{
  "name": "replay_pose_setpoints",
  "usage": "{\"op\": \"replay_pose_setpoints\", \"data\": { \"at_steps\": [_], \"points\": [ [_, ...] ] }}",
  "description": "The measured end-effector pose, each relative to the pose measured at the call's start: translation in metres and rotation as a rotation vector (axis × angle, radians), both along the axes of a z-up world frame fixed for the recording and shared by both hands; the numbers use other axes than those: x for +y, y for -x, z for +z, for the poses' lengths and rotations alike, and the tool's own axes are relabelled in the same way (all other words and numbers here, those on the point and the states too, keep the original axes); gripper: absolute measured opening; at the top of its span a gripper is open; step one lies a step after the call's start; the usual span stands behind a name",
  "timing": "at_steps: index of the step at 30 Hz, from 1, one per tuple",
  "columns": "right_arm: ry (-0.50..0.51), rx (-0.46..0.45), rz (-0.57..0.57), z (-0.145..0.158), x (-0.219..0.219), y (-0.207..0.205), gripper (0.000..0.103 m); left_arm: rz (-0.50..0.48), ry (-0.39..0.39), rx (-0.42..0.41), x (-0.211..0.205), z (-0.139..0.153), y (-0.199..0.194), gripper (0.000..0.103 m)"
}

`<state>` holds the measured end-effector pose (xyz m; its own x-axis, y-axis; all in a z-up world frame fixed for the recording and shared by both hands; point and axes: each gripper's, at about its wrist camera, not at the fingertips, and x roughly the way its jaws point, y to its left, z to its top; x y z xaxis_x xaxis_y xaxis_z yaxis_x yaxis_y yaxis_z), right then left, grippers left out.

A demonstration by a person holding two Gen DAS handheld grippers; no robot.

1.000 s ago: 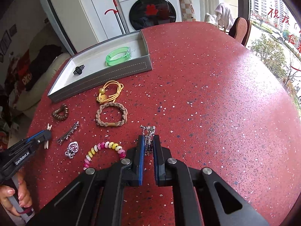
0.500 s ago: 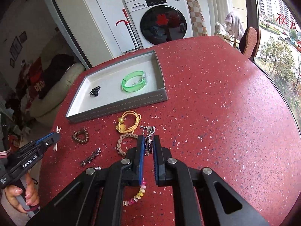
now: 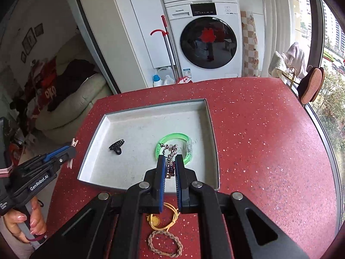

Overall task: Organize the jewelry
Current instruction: 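Carry both items into the tray and open both grippers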

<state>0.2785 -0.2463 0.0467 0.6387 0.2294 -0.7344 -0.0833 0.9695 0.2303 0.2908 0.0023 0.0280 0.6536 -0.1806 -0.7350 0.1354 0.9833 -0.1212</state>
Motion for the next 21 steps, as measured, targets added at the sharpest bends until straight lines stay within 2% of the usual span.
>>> {"op": "replay_pose_setpoints", "data": {
  "at_steps": [8, 14, 21],
  "points": [
    [0.000, 0.091, -0.003, -0.043, 0.013, -0.056, 0.010, -0.001, -0.038, 0.075, -0.012, -0.042, -0.033, 0.038],
    [0.027, 0.144, -0.004, -0.075, 0.020, -0.069, 0.010, -0.024, -0.089, 0.118, -0.027, -0.069, -0.041, 0.038],
    [0.062, 0.167, 0.004, -0.095, 0.027, -0.071, 0.009, -0.032, -0.155, 0.119, -0.034, -0.080, -0.042, 0.038]
  ]
}}
